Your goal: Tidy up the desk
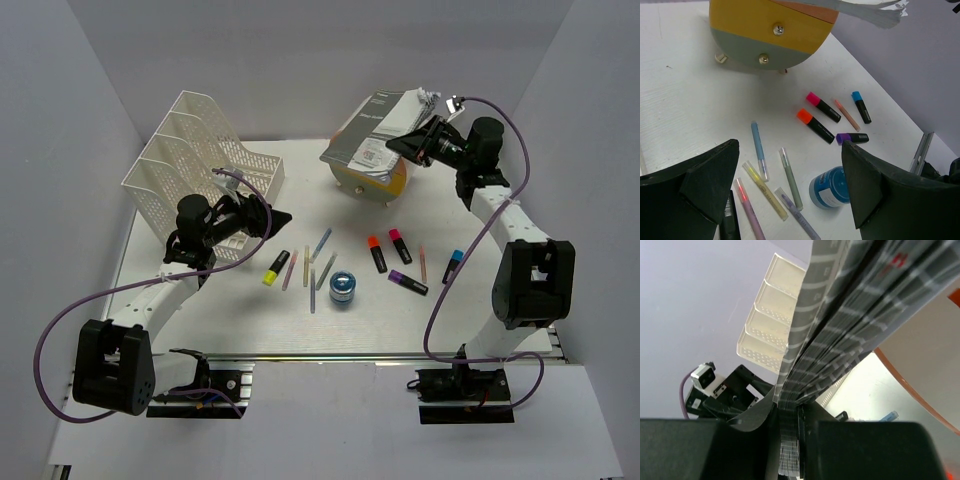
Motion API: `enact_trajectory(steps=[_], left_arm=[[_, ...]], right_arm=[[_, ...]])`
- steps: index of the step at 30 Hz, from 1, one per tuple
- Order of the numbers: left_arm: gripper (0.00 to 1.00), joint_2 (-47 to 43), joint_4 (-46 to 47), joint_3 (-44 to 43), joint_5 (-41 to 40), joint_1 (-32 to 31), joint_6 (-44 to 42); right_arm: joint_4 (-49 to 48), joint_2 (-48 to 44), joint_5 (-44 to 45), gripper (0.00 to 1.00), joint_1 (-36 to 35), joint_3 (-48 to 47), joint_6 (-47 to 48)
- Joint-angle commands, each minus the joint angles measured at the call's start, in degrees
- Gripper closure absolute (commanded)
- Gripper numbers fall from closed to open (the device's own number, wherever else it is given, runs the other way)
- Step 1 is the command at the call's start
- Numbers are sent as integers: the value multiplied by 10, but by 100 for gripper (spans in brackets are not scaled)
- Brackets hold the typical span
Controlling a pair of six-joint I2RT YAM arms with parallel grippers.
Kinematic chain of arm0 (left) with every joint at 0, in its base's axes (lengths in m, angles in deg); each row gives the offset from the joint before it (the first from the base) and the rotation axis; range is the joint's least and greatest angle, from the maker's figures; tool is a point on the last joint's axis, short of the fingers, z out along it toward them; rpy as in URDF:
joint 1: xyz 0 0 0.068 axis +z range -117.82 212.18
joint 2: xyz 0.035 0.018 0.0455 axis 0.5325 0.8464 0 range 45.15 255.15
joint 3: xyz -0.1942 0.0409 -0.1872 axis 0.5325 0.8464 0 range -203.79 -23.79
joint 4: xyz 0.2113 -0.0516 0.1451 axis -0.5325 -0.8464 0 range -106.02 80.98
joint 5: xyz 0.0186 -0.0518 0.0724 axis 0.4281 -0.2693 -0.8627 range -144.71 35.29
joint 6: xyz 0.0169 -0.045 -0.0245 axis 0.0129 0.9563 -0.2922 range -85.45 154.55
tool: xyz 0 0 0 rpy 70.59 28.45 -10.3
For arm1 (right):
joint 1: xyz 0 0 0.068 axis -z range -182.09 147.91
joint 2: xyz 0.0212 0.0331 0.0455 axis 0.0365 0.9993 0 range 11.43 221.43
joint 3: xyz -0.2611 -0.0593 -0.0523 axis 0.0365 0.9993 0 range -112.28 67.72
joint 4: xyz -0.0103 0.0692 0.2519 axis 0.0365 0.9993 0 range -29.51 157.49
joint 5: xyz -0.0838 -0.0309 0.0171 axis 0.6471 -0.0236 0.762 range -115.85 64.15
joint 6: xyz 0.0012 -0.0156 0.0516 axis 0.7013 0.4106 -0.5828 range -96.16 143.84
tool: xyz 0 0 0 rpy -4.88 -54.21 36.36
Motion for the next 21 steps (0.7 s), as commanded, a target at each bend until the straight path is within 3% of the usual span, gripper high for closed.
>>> enact_trajectory(steps=[1,15,21], left_arm=[[7,-12,18,-10,15,-3,8],[2,74,98,-115,80,8,154],[2,135,69,-182,97,2,188]], right_arm=[[-30,-18,-44,100,7,-61,48],[19,-47,-142,100,27,-95,127],[17,-59,-170,100,30,-110,132]])
